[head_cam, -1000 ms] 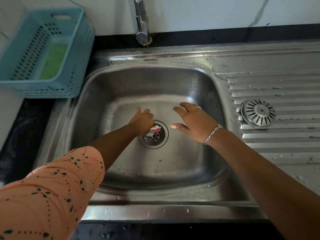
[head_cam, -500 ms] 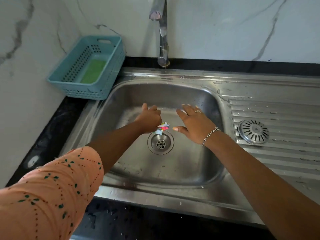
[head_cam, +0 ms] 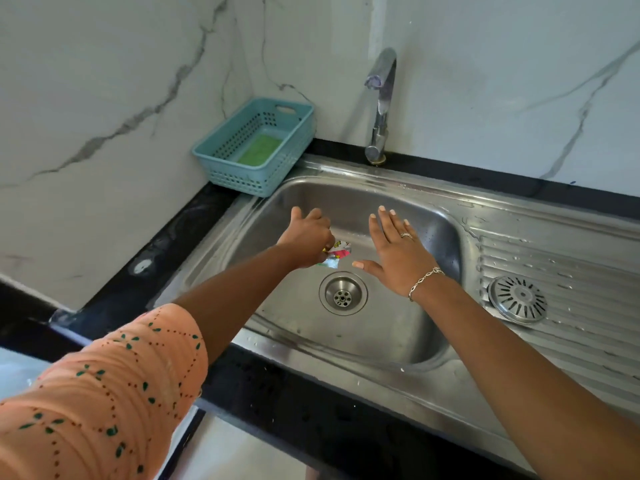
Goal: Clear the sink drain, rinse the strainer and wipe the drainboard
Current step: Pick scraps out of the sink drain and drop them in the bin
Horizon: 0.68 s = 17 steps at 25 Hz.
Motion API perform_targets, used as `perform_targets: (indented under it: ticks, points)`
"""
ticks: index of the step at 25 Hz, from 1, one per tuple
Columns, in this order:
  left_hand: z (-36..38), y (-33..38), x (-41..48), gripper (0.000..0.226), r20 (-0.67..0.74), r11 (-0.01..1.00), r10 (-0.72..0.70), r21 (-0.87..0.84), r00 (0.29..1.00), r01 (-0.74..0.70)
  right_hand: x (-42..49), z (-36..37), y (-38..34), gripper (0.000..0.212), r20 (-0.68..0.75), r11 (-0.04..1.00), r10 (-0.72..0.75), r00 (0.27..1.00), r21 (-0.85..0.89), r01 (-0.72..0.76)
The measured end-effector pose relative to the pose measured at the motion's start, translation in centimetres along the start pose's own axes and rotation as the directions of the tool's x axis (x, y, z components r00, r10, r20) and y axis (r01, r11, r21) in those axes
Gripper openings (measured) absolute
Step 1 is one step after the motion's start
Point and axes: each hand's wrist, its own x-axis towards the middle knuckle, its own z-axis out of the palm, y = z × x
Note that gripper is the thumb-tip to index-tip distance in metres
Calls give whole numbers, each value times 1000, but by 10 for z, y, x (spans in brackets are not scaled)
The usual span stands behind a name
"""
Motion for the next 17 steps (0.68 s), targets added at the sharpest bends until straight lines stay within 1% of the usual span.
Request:
perform_targets:
  ticks: [5,9,13,17]
  points:
    - [-9,-14,-53,20,-58,983,-141,-130,988,133,-2,-14,-35,84,-30,991,-130,991,3,131]
    - [-8,-29,-101,19,-82,963,-238,-151,968,224,0,-20,-77,84,-50,969,-246,968,-3,246]
    - [-3,-52,-154,18,-110,920,-369,-183,923,346,2,-18,-130,85,-40,934,-357,933,4,358]
    - [8,-75,-213,18,-88,865,-475,-232,876,445,-3,-9,-187,85,-14,897,-442,897,-8,442]
